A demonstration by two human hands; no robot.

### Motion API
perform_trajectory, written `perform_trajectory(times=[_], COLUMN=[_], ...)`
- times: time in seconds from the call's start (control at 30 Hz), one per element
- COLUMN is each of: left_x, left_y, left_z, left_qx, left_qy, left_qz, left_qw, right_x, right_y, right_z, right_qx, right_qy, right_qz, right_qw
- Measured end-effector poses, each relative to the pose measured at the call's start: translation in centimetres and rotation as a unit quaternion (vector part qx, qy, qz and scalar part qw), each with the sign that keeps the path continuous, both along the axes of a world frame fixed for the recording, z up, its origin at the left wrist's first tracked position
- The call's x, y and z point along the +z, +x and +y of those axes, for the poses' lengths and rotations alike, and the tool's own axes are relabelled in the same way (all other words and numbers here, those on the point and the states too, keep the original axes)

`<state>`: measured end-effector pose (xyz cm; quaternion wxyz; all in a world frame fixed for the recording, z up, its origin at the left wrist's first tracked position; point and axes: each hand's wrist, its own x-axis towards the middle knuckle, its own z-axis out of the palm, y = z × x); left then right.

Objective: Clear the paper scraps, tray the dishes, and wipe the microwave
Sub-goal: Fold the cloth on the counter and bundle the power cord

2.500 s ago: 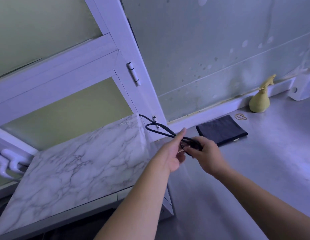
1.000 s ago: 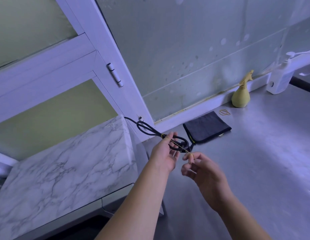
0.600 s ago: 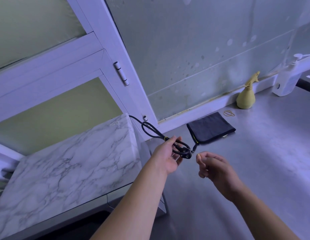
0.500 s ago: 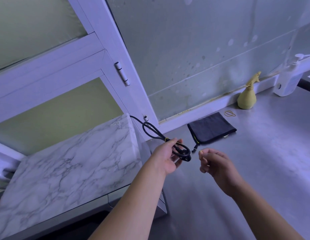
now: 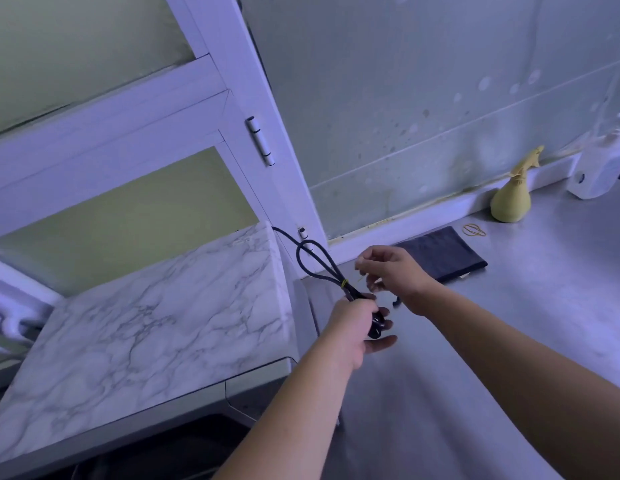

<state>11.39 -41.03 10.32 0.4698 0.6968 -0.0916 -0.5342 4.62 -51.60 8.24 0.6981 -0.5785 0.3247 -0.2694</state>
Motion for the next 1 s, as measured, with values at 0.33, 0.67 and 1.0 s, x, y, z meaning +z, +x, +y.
perform_trajectory(times=[0.33, 0.67, 1.0], left_x=[-3.2, -3.6, -1.4], left_y=[-0.2, 0.3, 0.2], left_z=[1.6, 2.5, 2.9], left_qx=[-0.049, -0.135, -0.054], left_qy=[0.037, 0.115, 0.081], left_qz=[-0.177, -0.279, -0.194], left_qw=[0.982, 0.944, 0.976], right_x=[-2.6, -1.8, -1.2], right_y=[-0.4, 2.8, 4.2], right_z=[3.0, 2.8, 1.3], right_qx=[0.054, 0.077, 0.104], right_qy=[0.021, -0.019, -0.047], right_qz=[0.107, 0.184, 0.231], right_qw=[0.993, 0.980, 0.966])
